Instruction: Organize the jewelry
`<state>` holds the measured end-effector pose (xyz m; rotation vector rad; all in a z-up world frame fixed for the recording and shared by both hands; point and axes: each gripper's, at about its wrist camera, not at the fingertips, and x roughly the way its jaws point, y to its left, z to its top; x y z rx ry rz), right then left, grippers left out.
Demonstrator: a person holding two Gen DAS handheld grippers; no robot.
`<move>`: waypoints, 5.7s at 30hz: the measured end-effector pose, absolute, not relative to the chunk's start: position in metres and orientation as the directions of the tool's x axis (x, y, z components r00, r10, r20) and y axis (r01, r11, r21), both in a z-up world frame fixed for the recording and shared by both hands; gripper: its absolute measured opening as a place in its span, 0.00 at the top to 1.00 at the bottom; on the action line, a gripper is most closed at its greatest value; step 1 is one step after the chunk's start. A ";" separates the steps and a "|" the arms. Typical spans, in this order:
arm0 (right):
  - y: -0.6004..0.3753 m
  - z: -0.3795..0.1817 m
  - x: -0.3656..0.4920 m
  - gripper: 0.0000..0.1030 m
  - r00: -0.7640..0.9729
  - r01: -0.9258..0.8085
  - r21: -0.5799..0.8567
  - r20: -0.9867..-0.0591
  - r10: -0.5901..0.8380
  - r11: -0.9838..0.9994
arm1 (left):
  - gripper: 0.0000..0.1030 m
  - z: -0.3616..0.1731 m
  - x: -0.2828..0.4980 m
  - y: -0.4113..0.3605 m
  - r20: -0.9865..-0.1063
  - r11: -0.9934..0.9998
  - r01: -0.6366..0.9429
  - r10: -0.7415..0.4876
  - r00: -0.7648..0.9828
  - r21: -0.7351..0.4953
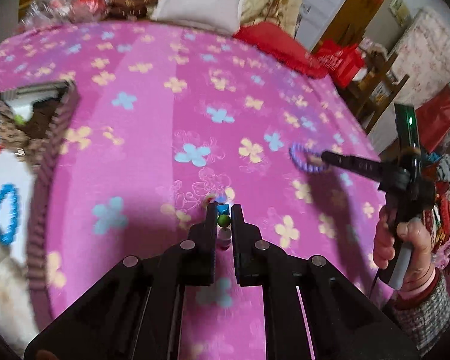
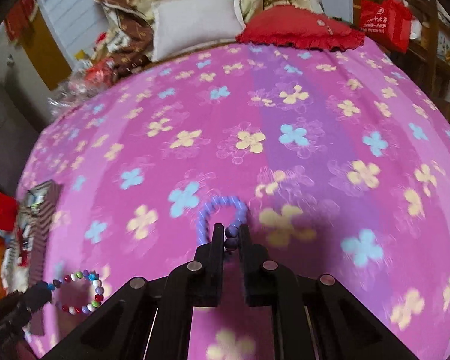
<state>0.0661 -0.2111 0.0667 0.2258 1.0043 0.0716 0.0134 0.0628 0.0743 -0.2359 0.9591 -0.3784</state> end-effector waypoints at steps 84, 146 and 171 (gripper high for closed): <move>0.083 0.084 -0.011 0.55 0.528 -0.353 0.088 -0.804 0.276 0.931 | 0.52 0.093 -0.010 0.351 -0.639 0.909 -0.401 0.243 0.730 -0.114; 0.098 0.127 -0.165 0.36 0.614 -0.271 0.008 -0.768 0.180 0.963 | 0.01 0.134 -0.236 0.261 -0.570 0.912 -0.407 0.360 0.738 0.048; 0.123 0.095 -0.172 0.36 0.601 -0.248 -0.054 -0.791 0.111 0.967 | 0.01 0.098 -0.230 0.297 -0.695 0.907 -0.420 0.278 0.663 -0.038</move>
